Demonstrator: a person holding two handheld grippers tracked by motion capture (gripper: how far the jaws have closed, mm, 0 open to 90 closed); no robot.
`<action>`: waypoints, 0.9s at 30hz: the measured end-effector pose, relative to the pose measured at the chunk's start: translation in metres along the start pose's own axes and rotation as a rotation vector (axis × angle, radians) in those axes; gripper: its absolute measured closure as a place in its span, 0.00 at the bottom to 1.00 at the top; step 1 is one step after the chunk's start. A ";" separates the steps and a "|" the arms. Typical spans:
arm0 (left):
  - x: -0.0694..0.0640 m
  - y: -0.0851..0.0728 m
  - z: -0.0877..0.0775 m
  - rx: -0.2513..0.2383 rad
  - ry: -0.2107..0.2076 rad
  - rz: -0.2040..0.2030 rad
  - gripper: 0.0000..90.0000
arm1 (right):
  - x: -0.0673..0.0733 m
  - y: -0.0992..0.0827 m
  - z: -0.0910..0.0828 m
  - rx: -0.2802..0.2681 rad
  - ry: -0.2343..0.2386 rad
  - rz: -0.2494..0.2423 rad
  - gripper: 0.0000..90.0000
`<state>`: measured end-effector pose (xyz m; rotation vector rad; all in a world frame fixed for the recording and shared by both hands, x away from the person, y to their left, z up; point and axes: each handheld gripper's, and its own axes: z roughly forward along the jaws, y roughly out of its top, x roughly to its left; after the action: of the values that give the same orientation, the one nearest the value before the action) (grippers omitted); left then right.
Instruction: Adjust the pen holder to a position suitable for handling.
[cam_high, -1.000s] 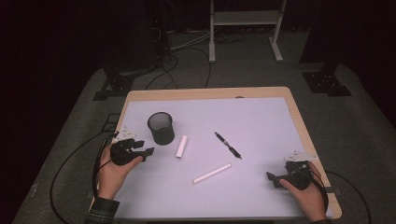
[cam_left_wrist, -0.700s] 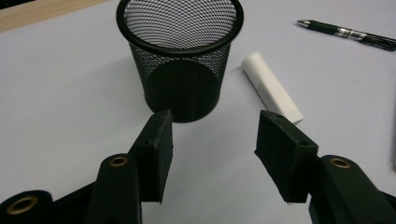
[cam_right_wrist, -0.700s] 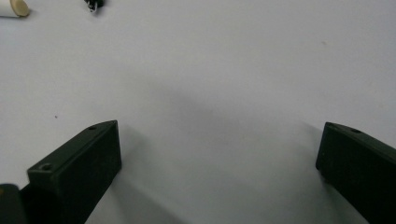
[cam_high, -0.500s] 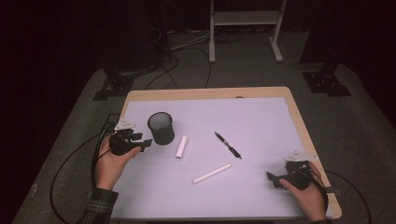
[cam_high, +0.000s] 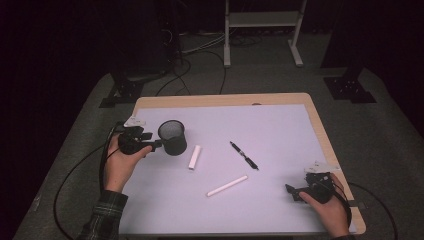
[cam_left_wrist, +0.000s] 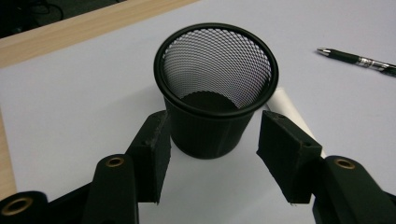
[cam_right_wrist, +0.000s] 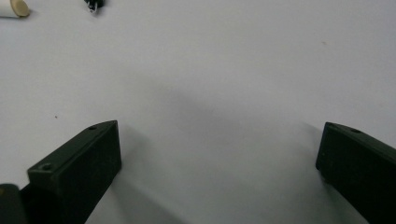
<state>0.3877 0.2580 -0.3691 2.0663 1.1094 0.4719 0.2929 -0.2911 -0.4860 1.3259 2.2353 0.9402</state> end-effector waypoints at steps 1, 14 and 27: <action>0.002 0.003 0.001 0.002 0.000 -0.006 0.47 | 0.000 0.000 0.000 0.000 0.000 0.000 0.00; 0.011 0.021 0.010 0.013 0.016 -0.015 0.46 | 0.000 0.000 0.000 0.000 0.000 -0.001 0.00; 0.019 0.034 0.026 0.038 0.030 -0.030 0.46 | 0.000 0.000 0.000 0.000 -0.001 -0.001 0.00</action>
<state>0.4334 0.2502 -0.3618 2.0786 1.1733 0.4715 0.2928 -0.2910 -0.4861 1.3249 2.2350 0.9395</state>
